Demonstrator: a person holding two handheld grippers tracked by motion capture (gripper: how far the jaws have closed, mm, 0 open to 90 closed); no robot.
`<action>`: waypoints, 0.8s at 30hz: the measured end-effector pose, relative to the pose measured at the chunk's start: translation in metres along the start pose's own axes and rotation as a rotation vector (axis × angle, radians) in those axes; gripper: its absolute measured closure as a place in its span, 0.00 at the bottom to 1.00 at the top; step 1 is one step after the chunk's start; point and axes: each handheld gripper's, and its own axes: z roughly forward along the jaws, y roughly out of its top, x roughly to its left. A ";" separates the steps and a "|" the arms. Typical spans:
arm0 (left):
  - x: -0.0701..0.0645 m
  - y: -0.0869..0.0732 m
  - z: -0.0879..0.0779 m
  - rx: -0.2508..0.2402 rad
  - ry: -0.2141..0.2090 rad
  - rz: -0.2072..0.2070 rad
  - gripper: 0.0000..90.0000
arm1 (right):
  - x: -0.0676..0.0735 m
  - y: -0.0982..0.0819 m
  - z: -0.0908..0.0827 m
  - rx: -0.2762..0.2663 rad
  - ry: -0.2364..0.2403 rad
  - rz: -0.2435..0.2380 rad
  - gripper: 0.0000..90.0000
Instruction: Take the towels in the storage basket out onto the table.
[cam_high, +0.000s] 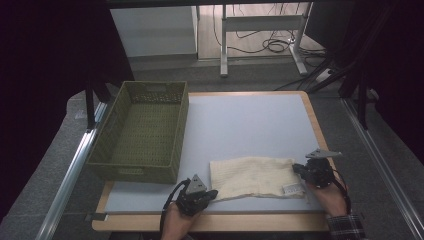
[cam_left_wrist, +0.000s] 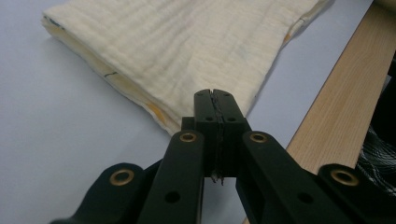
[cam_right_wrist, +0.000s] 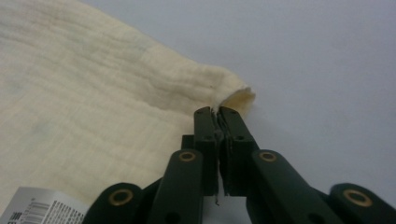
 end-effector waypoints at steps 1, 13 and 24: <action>0.000 0.002 -0.002 -0.010 0.010 0.003 0.92 | 0.000 0.000 -0.002 -0.007 -0.001 0.000 0.87; 0.015 0.037 0.006 -0.067 0.153 0.016 0.54 | 0.014 -0.004 -0.031 -0.041 0.048 -0.023 0.76; 0.037 0.060 0.040 -0.026 0.282 0.024 0.46 | 0.040 -0.035 -0.048 -0.003 0.115 -0.042 0.78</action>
